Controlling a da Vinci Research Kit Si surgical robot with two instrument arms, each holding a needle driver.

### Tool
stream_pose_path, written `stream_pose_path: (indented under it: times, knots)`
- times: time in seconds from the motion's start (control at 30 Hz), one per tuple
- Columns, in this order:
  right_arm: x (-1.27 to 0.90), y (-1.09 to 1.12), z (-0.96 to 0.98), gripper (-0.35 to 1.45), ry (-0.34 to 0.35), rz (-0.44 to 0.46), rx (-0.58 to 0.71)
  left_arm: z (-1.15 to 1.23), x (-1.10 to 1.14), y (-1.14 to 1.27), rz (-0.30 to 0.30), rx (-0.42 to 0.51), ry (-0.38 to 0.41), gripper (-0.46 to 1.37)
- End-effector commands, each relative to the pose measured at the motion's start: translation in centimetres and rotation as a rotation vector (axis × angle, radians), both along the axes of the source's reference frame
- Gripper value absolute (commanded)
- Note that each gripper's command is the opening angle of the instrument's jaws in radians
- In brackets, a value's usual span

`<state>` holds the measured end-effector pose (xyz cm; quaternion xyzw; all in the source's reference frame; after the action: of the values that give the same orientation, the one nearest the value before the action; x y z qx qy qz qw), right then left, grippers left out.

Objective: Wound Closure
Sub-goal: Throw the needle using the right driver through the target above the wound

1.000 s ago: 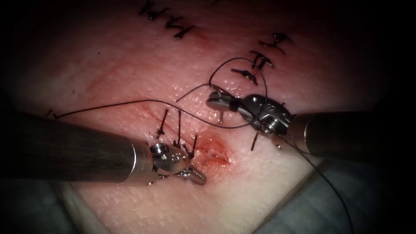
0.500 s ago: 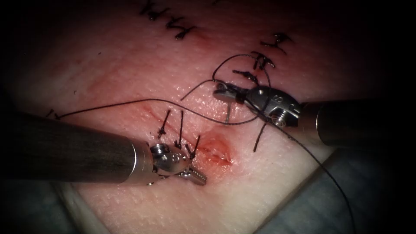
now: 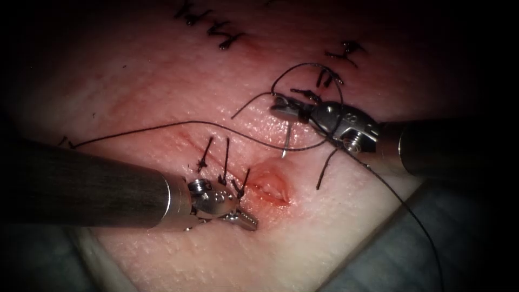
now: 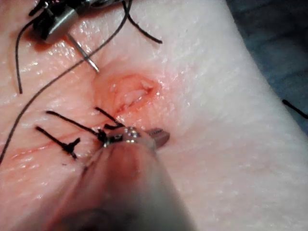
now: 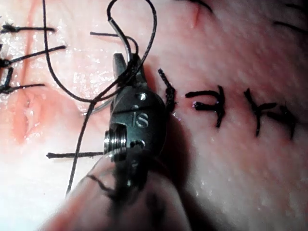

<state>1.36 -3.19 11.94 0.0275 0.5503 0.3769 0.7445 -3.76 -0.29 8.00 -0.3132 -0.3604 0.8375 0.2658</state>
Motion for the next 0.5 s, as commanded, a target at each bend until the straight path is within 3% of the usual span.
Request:
stream_pose_path:
  times: [0.03,0.27,0.5]
  knots:
    - [0.03,-0.03,0.0,-0.35,0.021,0.01,0.026,0.0,0.0,0.0,0.002,0.005,-0.005,-0.35]
    - [0.07,-0.09,0.05,-0.35,0.164,0.065,0.154,0.01,-0.02,0.0,0.002,0.005,-0.004,-0.35]
    - [0.18,-0.32,0.28,-0.35,0.321,0.124,0.38,0.01,-0.02,0.0,0.002,0.004,-0.005,-0.35]
